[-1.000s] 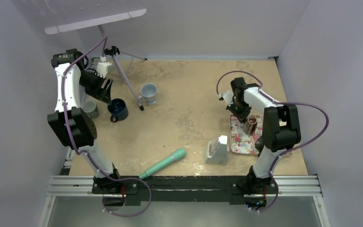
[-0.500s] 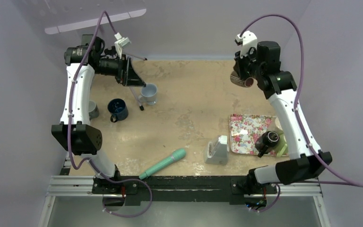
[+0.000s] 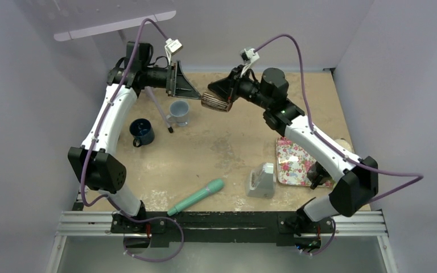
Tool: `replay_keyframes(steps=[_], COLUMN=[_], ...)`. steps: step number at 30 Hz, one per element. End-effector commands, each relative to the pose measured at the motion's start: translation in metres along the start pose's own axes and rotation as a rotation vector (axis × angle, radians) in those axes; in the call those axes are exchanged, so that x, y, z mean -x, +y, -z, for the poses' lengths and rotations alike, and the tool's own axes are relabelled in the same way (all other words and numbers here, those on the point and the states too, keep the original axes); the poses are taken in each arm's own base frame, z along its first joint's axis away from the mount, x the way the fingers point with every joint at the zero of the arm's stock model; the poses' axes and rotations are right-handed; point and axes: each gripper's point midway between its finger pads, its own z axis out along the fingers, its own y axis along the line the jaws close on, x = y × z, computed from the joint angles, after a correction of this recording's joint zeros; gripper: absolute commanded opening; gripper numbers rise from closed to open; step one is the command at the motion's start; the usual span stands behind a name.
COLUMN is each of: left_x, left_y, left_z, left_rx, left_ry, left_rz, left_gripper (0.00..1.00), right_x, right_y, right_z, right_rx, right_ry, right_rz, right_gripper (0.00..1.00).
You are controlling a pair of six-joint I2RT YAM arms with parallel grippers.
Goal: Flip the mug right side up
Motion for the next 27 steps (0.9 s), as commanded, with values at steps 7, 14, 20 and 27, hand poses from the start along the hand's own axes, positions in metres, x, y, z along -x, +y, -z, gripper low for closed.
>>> replay_keyframes(steps=[7,14,20,27], left_x=[-0.001,0.002,-0.007,-0.049], left_y=[-0.016,-0.025,-0.027,0.032], left_z=[-0.001,0.000,0.004,0.059], left_rx=[-0.052,-0.083,-0.089,0.491], left_ry=[-0.005,-0.003,0.015,0.265], left_rz=[-0.014,-0.017,-0.030,-0.270], left_gripper=[0.67,0.43,0.00,0.00], right_x=[0.070,0.061,0.052,0.053], right_y=[0.063,0.066,0.063,0.034], right_z=[-0.009,-0.023,-0.026,-0.012], right_rx=[0.243,0.270,0.258,0.033], right_ry=[-0.257,-0.251,-0.219,-0.132], right_rz=[-0.067,-0.108,-0.095,0.031], right_gripper=[0.00,0.00,0.00,0.99])
